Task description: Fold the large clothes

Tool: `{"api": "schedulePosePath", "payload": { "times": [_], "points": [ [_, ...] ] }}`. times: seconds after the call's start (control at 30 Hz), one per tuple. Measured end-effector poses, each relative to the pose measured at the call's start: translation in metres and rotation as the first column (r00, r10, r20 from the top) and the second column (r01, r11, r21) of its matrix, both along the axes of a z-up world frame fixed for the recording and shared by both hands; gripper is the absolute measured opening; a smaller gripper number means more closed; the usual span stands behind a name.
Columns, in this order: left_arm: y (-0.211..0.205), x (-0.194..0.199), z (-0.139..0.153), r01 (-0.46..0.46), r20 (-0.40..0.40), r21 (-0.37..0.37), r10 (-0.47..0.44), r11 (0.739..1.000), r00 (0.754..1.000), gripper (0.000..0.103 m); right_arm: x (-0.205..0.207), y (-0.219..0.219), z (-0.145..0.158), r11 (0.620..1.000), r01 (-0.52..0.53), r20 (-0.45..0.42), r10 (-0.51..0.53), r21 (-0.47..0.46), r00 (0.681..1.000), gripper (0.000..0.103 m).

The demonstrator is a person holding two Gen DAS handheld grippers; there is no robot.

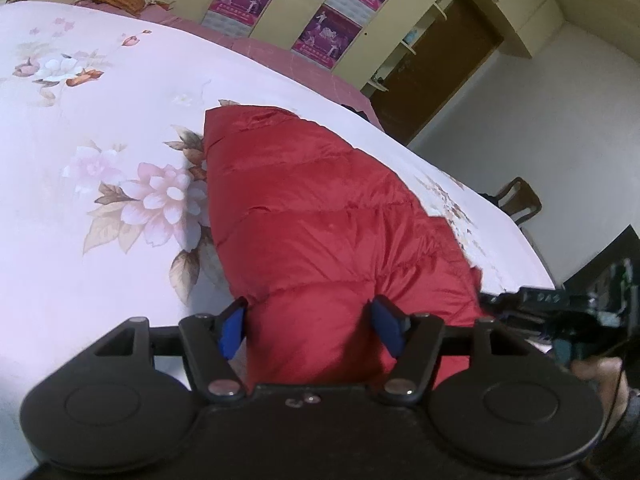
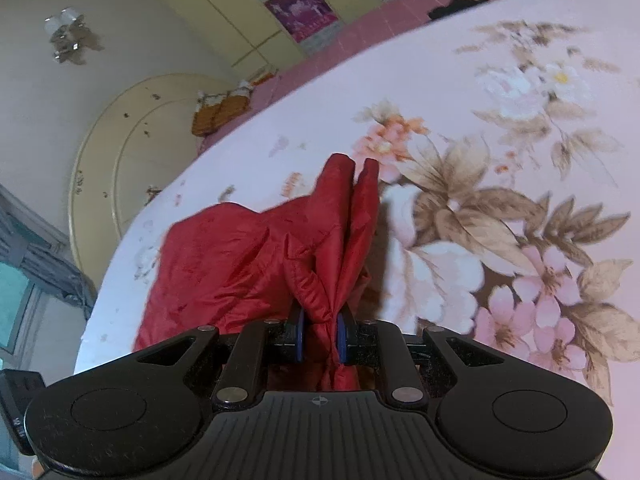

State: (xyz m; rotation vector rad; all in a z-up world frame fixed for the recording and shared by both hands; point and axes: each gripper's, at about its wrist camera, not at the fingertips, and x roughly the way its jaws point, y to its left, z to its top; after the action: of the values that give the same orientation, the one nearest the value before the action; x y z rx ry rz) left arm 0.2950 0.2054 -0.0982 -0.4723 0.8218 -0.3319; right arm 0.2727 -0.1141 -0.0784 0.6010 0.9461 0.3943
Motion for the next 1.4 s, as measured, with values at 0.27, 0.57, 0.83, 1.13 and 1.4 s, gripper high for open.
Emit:
{"api": "schedulePosePath", "payload": {
  "times": [0.27,0.57,0.83,1.13,1.4],
  "points": [
    [0.003,0.003,-0.007,-0.011,-0.013,-0.007,0.011,1.0,1.0,0.079,-0.003,-0.007,-0.019,0.999,0.022,-0.024,-0.021,0.04,0.999,0.015],
    [0.032,-0.003,0.031,-0.083,0.131,0.013,0.081,0.996,0.988,0.07,-0.014,-0.017,0.033,0.999,0.01,0.147,-0.004,-0.043,0.989,0.016],
    [-0.019,0.066,0.034,0.052,0.161,0.07,-0.063,0.996,0.985,0.069,0.029,0.054,0.039,0.979,-0.173,0.226,0.193,-0.106,0.955,0.015],
    [-0.008,0.089,0.008,0.018,0.097,0.102,-0.028,0.995,0.995,0.068,0.043,0.034,-0.014,0.986,-0.082,0.145,0.104,-0.148,0.984,0.015],
    [-0.012,0.031,0.037,0.06,0.166,0.09,-0.074,0.994,0.983,0.066,0.003,0.003,0.028,0.997,-0.042,0.215,0.055,-0.063,0.975,0.016]
  ]
}}
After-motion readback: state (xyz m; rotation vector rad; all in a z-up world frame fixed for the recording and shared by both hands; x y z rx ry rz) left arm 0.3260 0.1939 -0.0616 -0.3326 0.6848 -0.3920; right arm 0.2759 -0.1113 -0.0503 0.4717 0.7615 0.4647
